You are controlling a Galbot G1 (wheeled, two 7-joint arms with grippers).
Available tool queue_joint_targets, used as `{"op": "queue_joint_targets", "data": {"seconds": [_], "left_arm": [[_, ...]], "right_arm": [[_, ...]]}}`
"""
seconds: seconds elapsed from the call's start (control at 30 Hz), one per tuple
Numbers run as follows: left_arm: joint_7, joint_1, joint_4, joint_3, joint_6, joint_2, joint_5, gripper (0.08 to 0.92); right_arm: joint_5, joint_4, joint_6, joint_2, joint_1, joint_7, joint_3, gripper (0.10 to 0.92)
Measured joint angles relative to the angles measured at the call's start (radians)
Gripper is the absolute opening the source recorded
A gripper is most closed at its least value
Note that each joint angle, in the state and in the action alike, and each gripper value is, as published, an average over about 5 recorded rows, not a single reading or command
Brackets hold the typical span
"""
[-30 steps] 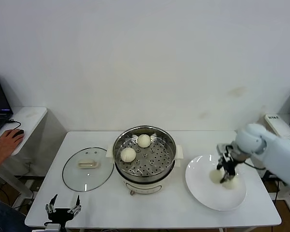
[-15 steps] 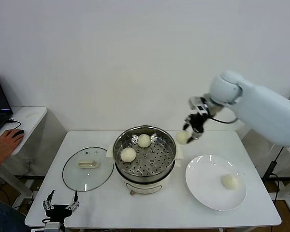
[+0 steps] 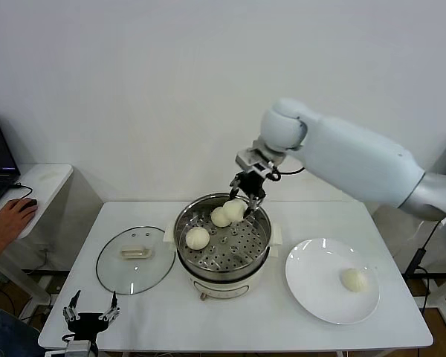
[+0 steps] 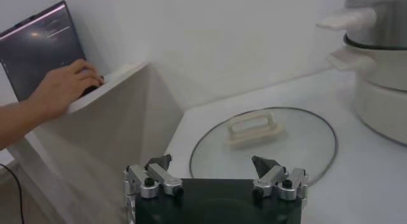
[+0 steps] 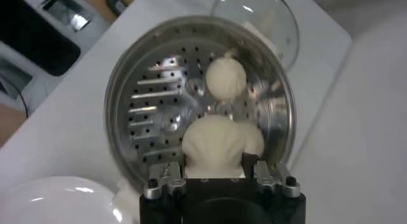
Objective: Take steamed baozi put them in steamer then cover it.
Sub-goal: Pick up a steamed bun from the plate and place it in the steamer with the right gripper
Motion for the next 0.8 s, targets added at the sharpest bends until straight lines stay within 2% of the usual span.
{"op": "queue_joint_targets", "data": {"seconds": [0.4, 0.8], "left_arm": [[0.001, 0.002, 0.001, 0.003, 0.000, -0.008, 0.001, 0.823], [-0.002, 0.010, -0.001, 0.006, -0.001, -0.015, 0.002, 0.823]], "right_arm": [[-0.128, 0.143, 0.134, 0.005, -0.022, 0.057, -0.083, 0.556], [-0.246, 0.222, 0.254, 0.023, -0.035, 0.108, -0.141, 0.560]]}}
